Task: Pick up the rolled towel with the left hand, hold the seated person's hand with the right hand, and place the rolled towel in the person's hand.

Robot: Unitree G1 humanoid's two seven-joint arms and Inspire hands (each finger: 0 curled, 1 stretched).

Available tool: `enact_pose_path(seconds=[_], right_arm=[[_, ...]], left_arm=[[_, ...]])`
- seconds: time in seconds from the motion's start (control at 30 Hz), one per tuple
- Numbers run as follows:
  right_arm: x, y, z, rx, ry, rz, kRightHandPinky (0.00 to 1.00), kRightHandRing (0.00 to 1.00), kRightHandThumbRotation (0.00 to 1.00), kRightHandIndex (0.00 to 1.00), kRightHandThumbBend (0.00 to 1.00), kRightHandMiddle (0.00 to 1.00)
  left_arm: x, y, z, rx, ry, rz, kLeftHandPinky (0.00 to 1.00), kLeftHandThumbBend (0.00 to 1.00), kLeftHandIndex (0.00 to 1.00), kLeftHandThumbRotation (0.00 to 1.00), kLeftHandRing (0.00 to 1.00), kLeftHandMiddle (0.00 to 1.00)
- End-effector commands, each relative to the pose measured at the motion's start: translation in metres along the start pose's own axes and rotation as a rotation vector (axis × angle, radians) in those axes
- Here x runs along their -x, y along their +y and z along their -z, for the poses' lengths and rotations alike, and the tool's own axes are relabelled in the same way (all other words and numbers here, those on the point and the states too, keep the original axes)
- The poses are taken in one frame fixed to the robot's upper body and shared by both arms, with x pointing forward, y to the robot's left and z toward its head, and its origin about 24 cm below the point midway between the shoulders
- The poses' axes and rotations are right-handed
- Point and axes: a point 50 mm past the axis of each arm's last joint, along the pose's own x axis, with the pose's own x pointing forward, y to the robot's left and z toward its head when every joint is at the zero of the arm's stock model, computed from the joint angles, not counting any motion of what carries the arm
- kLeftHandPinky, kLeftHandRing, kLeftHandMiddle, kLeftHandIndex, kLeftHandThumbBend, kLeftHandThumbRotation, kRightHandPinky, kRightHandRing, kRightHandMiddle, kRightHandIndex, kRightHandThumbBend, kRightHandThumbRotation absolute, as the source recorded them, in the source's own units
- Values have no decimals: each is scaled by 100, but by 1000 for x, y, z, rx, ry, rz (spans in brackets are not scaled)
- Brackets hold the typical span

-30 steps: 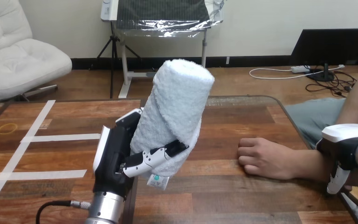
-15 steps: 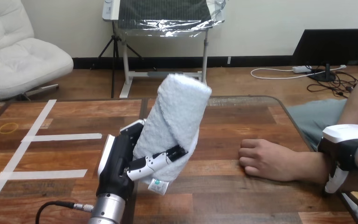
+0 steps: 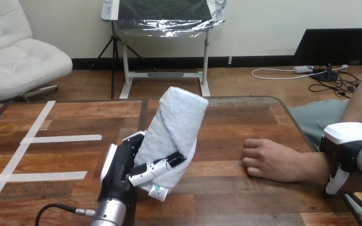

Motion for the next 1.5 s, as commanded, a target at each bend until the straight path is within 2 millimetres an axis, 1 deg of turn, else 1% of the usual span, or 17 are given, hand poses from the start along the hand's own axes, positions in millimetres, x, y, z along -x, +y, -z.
enact_pose_path(seconds=[0.0,0.13,0.3,0.5,1.0,1.47], right_arm=[[0,-5,-5,-60,-26,50,8,19,0,36,68,32],[1,-5,-4,-67,-29,62,9,19,0,36,65,32],[3,-6,-3,-84,-38,83,9,20,0,36,65,33],[5,-8,-2,-116,-44,108,11,21,0,37,65,33],[16,-16,-1,-171,-72,183,11,20,0,35,69,31],[22,-24,-2,-203,-95,235,13,21,0,36,69,31]], left_arm=[[-27,-2,-25,-15,-89,13,37,83,44,22,38,39],[-28,-3,-23,-19,-73,20,36,84,44,22,38,39],[-29,-4,-22,-21,-66,28,36,83,44,22,38,39],[-30,-4,-20,-28,-58,37,37,83,44,22,38,39],[-33,-7,-20,-37,-51,56,36,82,44,22,38,39],[-35,-10,-21,-41,-51,69,36,82,45,23,38,39]])
